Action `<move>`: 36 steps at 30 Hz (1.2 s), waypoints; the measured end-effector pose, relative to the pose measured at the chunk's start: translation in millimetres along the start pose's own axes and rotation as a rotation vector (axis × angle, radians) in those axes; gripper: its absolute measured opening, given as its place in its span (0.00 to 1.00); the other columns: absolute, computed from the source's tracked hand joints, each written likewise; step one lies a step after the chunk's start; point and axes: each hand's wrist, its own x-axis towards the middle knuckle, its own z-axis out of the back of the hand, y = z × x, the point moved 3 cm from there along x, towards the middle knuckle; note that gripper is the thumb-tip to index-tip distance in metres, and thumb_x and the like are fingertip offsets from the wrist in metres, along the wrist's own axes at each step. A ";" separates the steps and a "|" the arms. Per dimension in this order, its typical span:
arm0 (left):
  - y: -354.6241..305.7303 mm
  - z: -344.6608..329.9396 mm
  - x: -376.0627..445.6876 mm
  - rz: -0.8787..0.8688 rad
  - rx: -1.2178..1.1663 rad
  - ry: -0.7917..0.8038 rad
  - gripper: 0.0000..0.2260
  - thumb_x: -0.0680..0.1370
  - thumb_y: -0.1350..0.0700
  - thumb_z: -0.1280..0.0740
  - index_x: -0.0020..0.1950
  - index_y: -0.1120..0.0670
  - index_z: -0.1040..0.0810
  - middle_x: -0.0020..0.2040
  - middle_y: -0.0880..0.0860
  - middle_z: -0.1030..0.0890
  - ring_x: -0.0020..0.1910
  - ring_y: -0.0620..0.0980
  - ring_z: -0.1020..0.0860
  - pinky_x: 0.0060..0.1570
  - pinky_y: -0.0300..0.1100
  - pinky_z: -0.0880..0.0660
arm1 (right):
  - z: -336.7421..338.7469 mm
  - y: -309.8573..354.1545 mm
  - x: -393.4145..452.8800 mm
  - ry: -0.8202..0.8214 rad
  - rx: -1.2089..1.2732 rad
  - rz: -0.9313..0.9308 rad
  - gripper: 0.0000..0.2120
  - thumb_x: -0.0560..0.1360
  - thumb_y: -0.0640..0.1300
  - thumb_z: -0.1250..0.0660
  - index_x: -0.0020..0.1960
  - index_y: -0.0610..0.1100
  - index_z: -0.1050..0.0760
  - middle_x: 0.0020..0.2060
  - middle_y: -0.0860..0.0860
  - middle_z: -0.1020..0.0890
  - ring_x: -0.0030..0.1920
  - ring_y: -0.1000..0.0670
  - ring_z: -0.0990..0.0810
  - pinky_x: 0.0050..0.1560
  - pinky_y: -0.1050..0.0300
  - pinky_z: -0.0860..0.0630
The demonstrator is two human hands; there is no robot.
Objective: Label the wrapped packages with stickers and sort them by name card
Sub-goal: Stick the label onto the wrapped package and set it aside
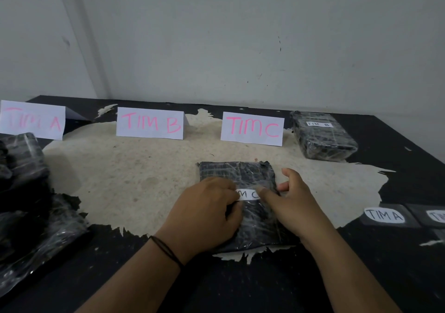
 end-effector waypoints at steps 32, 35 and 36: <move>29.3 3.7 -0.9 0.495 -0.820 -0.227 0.08 0.80 0.51 0.39 0.56 0.40 0.26 0.46 0.43 0.17 0.44 0.39 0.19 0.41 0.32 0.22 | -5.8 9.3 -10.0 0.006 0.183 0.003 0.47 0.65 0.65 0.30 0.76 0.54 0.51 0.70 0.51 0.31 0.67 0.48 0.31 0.61 0.54 0.33; 30.3 -0.9 -1.0 0.536 -1.008 -0.265 0.11 0.81 0.54 0.41 0.60 0.41 0.25 0.50 0.46 0.16 0.49 0.46 0.18 0.50 0.45 0.20 | -3.5 11.4 -9.6 0.021 0.296 0.016 0.49 0.66 0.59 0.27 0.76 0.55 0.55 0.69 0.50 0.29 0.66 0.49 0.29 0.54 0.58 0.32; 31.3 -2.2 -0.8 0.553 -1.056 -0.278 0.13 0.81 0.54 0.41 0.64 0.44 0.27 0.53 0.47 0.17 0.52 0.47 0.19 0.53 0.48 0.22 | -3.6 12.1 -9.1 0.028 0.330 0.017 0.49 0.66 0.58 0.27 0.76 0.56 0.56 0.67 0.50 0.27 0.64 0.50 0.27 0.51 0.59 0.31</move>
